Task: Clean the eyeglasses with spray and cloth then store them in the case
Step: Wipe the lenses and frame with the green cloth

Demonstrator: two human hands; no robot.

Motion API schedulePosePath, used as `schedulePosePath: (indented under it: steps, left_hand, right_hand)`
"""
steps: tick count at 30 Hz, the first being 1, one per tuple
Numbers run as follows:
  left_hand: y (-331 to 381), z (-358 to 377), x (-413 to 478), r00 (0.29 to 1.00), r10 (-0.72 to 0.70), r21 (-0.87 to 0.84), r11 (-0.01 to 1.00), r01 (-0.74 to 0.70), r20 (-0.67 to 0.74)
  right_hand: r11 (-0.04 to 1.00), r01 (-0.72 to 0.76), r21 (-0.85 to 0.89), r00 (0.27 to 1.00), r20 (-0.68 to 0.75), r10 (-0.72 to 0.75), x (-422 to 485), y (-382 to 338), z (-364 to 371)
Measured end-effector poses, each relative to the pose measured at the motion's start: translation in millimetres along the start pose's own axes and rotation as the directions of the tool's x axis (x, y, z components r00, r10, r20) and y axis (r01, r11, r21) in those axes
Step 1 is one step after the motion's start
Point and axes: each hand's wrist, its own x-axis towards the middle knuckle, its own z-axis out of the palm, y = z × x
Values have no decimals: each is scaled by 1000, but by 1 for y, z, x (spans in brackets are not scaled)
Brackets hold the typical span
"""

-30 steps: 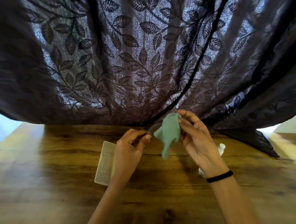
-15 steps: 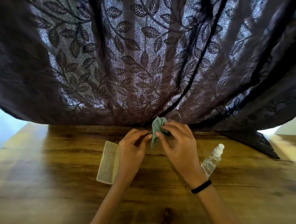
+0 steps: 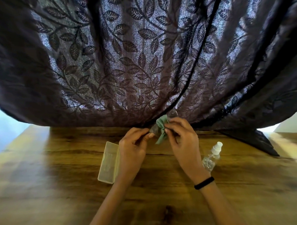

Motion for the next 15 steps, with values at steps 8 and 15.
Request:
schedulePosePath:
  steps: [8, 15]
  left_hand:
    - [17, -4, 2, 1000, 13, 94, 995, -14, 15]
    - [28, -4, 2, 1000, 11, 109, 994, -14, 25]
  right_hand:
    - [997, 50, 65, 998, 27, -52, -2, -1, -2]
    - [995, 93, 29, 995, -34, -92, -3, -6, 2]
